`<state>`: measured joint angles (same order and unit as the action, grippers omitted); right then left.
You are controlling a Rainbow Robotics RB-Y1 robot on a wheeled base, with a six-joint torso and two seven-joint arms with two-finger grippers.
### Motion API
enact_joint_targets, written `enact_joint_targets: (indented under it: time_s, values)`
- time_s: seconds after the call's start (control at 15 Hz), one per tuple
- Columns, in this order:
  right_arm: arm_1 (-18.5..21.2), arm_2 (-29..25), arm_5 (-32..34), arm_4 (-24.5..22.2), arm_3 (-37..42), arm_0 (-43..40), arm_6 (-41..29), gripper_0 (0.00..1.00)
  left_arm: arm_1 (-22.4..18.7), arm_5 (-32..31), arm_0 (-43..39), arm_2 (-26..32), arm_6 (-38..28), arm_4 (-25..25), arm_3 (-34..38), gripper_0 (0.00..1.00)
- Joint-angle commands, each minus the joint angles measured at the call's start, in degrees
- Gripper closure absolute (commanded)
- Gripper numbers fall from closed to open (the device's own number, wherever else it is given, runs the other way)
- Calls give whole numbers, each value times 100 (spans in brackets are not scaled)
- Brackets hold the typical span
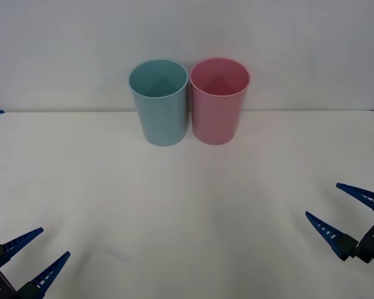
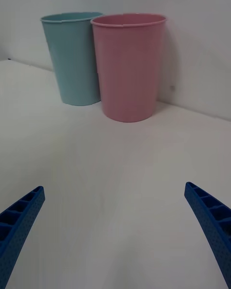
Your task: Grasp the object on the table and drop it into the matching bin: aluminum can to the light blue bin, PET bottle to the pink bin.
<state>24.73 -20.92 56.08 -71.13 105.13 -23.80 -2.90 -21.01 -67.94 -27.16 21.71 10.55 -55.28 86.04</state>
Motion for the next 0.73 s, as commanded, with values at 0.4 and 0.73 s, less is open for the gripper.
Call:
enact_joint_targets:
  time_s: [0.4, 0.73]
  values:
    - [-3, 9, 211, 91, -1, -213, -52, 0, 0, 0, 0, 0, 0, 0, 0, 0]
    - [-3, 9, 263, 82, -1, -257, -17, 0, 0, 0, 0, 0, 0, 0, 0, 0]
